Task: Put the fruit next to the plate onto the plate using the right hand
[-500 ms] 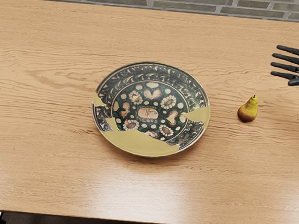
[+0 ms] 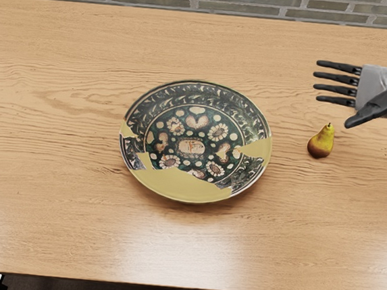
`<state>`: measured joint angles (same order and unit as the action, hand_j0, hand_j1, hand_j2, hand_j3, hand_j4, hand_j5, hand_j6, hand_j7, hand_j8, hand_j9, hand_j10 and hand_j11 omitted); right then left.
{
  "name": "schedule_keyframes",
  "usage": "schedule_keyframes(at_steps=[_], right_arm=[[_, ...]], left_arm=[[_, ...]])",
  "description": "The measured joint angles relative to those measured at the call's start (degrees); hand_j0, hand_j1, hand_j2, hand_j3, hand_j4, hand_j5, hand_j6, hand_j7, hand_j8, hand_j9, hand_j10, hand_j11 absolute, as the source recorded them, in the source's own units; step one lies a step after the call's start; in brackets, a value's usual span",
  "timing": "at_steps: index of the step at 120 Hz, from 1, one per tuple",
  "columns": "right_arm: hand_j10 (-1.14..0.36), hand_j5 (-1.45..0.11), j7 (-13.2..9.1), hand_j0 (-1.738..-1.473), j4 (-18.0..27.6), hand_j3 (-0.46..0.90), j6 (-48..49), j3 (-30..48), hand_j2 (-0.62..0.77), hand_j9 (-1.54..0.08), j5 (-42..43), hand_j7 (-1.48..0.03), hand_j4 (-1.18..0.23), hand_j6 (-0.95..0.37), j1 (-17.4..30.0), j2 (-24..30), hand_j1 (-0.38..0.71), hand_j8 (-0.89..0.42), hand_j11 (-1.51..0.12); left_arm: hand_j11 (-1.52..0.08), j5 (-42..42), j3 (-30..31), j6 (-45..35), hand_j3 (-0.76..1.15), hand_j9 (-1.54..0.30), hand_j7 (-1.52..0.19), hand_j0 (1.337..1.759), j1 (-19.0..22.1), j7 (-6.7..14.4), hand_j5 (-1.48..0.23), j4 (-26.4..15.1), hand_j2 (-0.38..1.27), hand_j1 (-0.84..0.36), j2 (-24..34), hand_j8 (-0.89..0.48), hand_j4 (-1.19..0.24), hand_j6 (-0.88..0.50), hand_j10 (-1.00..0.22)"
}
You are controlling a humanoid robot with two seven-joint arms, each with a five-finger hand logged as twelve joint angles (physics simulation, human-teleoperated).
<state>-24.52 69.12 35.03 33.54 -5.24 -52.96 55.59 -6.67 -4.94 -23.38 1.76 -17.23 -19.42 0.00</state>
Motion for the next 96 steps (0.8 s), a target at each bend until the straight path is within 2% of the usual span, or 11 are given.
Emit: schedule_keyframes(at_steps=[7, 18, 30, 41, 52, 71, 82, 96], right_arm=[[0.00, 0.00, 0.1, -1.658, 6.9, 0.00, 0.0, 0.8, 0.00, 0.00, 1.2, 0.00, 0.00, 0.00, 0.0, 3.7, -0.35, 0.00, 0.00], [0.00, 0.00, 0.2, -1.658, 14.0, 0.00, -2.0, 1.8, 0.00, 0.00, 4.6, 0.00, 0.00, 0.00, -0.3, 6.6, -0.35, 0.00, 0.00], [0.00, 0.00, 0.2, -1.658, 19.6, 0.00, -13.3, 2.5, 0.00, 0.00, 12.8, 0.00, 0.00, 0.00, -0.8, 7.5, -0.35, 0.00, 0.00], [0.00, 0.00, 0.3, -1.658, 22.6, 0.00, -25.3, 2.1, 0.00, 0.00, 22.9, 0.00, 0.00, 0.00, 0.1, 7.2, -0.35, 0.00, 0.00], [0.00, 0.00, 0.3, -1.658, 23.4, 0.00, -31.2, 1.3, 0.00, 0.00, 30.9, 0.00, 0.00, 0.00, 0.8, 5.9, -0.35, 0.00, 0.00], [0.00, 0.00, 0.3, -1.658, 21.2, 0.00, -42.2, -1.3, 0.00, 0.00, 45.8, 0.00, 0.00, 0.00, 2.8, -1.1, -0.35, 0.00, 0.00], [0.00, 0.00, 0.3, -1.658, 20.1, 0.00, -48.2, -1.8, 0.00, 0.00, 49.6, 0.00, 0.00, 0.00, 5.1, -4.0, -0.35, 0.00, 0.00], [0.00, 0.00, 0.3, -1.658, 15.7, 0.00, -51.4, -2.3, 0.00, 0.00, 51.2, 0.00, 0.00, 0.00, 7.0, -9.4, -0.35, 0.00, 0.00]], left_arm=[[0.00, 0.0, 0.0, 0.0, 0.00, 0.00, 0.00, 1.658, 0.0, 0.0, 0.00, 0.0, 0.00, 0.35, 0.0, 0.00, 0.00, 0.00, 0.00], [0.00, 0.0, 0.0, 0.0, 0.00, 0.00, 0.00, 1.658, 0.0, 0.0, 0.00, 0.0, 0.00, 0.35, 0.0, 0.00, 0.00, 0.00, 0.00], [0.00, 0.0, 0.0, 0.0, 0.00, 0.00, 0.00, 1.658, 0.0, 0.0, 0.00, 0.0, 0.00, 0.35, 0.0, 0.00, 0.00, 0.00, 0.00], [0.00, 0.0, 0.0, 0.0, 0.00, 0.00, 0.00, 1.658, 0.0, 0.0, 0.00, 0.0, 0.00, 0.35, 0.0, 0.00, 0.00, 0.00, 0.00], [0.00, 0.0, 0.0, 0.0, 0.00, 0.00, 0.00, 1.658, 0.0, 0.0, 0.00, 0.0, 0.00, 0.35, 0.0, 0.00, 0.00, 0.00, 0.00], [0.00, 0.0, 0.0, 0.0, 0.00, 0.00, 0.00, 1.658, 0.0, 0.0, 0.00, 0.0, 0.00, 0.35, 0.0, 0.00, 0.00, 0.00, 0.00], [0.00, 0.0, 0.0, 0.0, 0.00, 0.00, 0.00, 1.658, 0.0, 0.0, 0.00, 0.0, 0.00, 0.35, 0.0, 0.00, 0.00, 0.00, 0.00], [0.00, 0.0, 0.0, 0.0, 0.00, 0.00, 0.00, 1.658, 0.0, 0.0, 0.00, 0.0, 0.00, 0.35, 0.0, 0.00, 0.00, 0.00, 0.00]])
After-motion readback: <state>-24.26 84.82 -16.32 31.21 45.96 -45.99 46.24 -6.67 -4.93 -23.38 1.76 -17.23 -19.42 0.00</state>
